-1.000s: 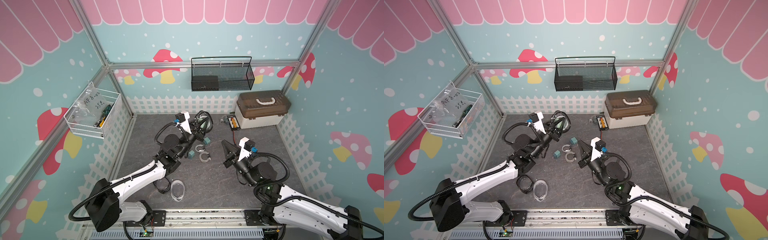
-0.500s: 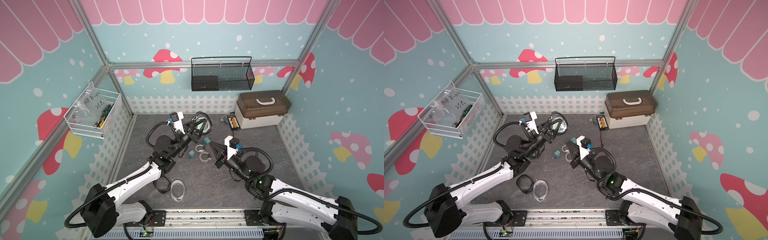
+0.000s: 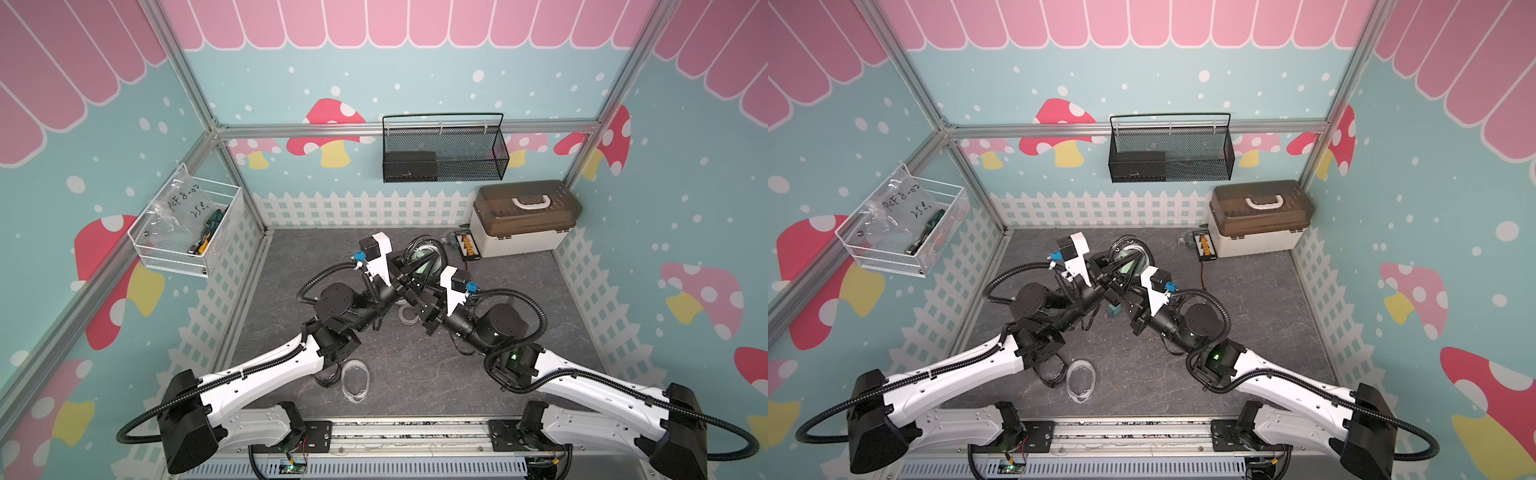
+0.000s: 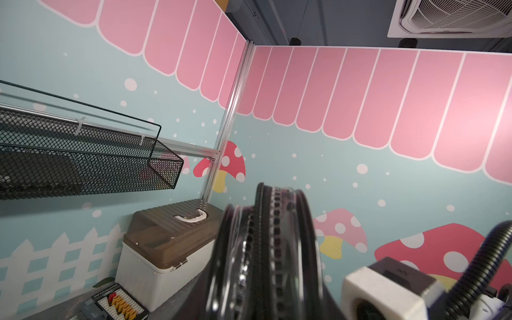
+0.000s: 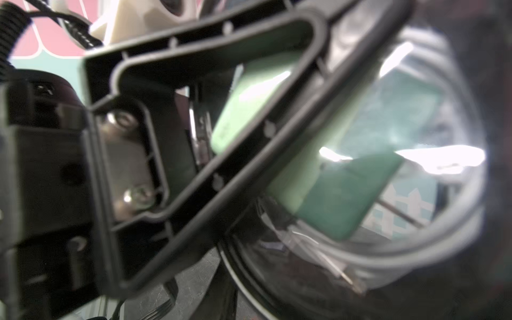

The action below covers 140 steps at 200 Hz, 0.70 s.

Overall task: Pack away charging kits
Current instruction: Zip the zipper on the storage bag.

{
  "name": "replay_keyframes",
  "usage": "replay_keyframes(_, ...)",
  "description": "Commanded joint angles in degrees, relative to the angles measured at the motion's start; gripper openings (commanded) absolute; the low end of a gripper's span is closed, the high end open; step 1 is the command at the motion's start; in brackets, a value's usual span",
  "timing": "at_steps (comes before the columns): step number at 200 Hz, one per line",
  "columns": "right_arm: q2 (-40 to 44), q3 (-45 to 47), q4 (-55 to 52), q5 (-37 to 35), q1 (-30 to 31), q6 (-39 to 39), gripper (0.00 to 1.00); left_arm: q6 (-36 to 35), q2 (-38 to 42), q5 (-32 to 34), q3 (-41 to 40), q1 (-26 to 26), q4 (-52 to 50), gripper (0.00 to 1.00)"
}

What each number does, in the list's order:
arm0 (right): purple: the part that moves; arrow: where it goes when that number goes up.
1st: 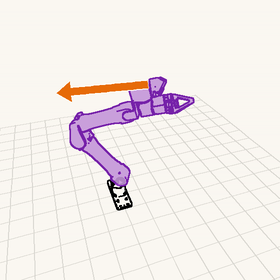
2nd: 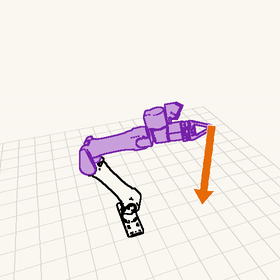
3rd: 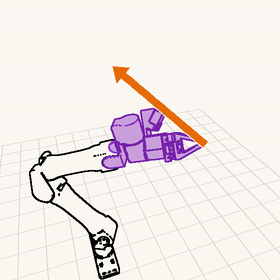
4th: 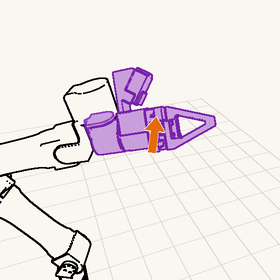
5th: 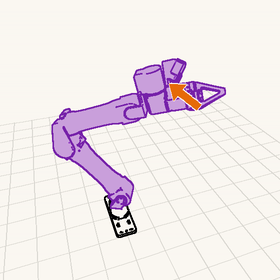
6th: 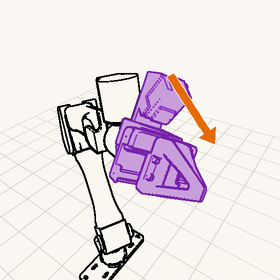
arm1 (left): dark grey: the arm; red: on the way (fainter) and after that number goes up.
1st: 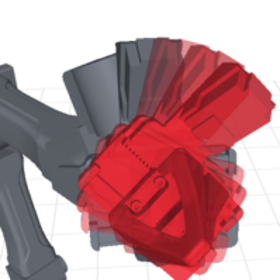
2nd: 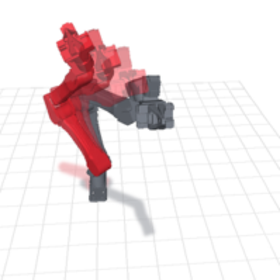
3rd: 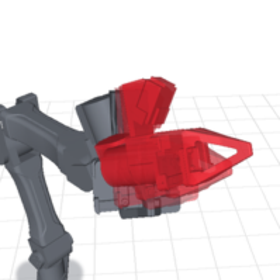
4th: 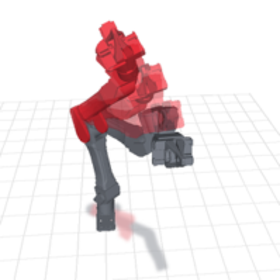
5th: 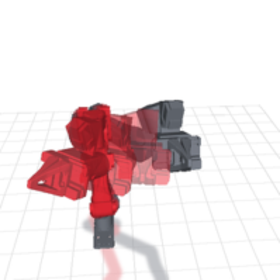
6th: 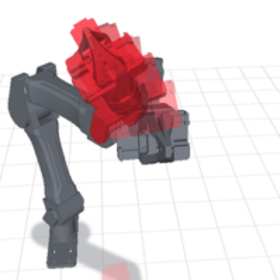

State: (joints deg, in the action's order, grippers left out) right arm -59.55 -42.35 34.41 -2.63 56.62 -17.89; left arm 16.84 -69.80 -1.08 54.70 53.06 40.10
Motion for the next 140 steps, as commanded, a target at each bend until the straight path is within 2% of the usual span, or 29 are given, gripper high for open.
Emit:
replay_keyframes(1,0.86,-0.22,2.38,-2.65,-0.11,-0.30,0.22,-3.83,0.80,1.82,1.62,0.64,-0.89,0.00)
replay_keyframes(59,4.91,4.13,6.82,0.57,-0.11,-0.37,0.21,-4.27,0.24,5.59,1.64,0.73,-0.57,0.00)
replay_keyframes(140,3.21,2.47,5.74,-4.42,-0.11,-0.18,0.26,-3.13,-0.43,5.33,2.06,0.73,-0.46,0.00)
